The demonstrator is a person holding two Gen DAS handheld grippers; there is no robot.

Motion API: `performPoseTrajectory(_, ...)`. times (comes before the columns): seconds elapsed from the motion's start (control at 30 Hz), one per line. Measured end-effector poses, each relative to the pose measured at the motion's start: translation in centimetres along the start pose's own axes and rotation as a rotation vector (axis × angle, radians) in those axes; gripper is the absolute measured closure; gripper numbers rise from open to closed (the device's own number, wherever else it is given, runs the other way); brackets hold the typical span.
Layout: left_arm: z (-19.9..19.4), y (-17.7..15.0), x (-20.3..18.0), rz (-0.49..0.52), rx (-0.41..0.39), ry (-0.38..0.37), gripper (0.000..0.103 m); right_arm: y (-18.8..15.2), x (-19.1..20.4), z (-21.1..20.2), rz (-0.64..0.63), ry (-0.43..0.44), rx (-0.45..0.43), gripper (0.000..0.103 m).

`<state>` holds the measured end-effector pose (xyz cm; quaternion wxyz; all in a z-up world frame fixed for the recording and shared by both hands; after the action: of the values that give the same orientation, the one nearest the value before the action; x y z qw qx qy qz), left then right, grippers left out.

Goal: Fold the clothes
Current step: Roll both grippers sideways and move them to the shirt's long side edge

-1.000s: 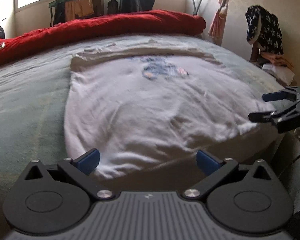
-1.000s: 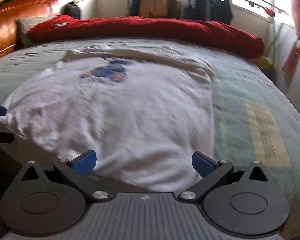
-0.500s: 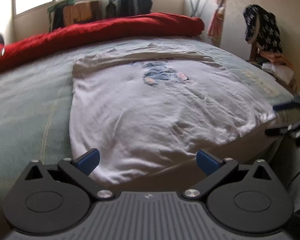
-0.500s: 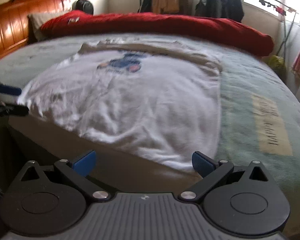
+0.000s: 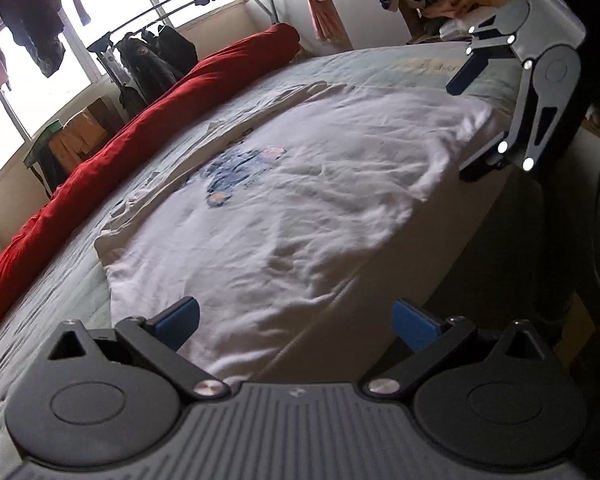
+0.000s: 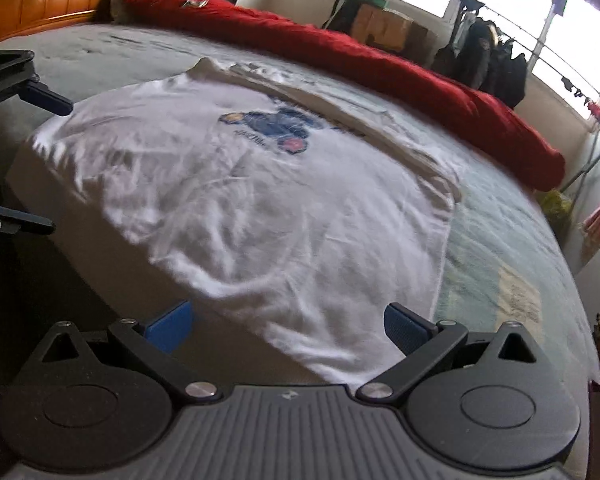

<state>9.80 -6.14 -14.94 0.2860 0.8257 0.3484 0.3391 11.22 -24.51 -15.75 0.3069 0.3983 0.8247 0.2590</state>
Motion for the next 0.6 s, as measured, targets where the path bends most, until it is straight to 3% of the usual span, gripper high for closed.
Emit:
performPoseTrajectory(0.33,-0.2,-0.1,-1.6,0.089,-0.006,0.039,0.001,0.8,1.2,-1.7,0.042,0.014,-0.048,0.000)
performPoseTrajectory(0.6,1.2,-0.7,-3.3,0.251,-0.025,0.101,0.001,-0.1,0.8,-2.6,0.173,0.039,-0.056,0.000)
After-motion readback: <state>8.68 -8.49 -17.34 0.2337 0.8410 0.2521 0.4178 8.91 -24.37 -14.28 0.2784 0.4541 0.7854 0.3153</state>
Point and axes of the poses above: each gripper's, at about its wrist camera, not at the fingertips, and z roughly the way its jaws point, x to its left, y to its top, the point moved 8 cm from there along z, roughly the way its jaws point, and after that the axes turned 4 degrees about -z, right-handed, at the moved point
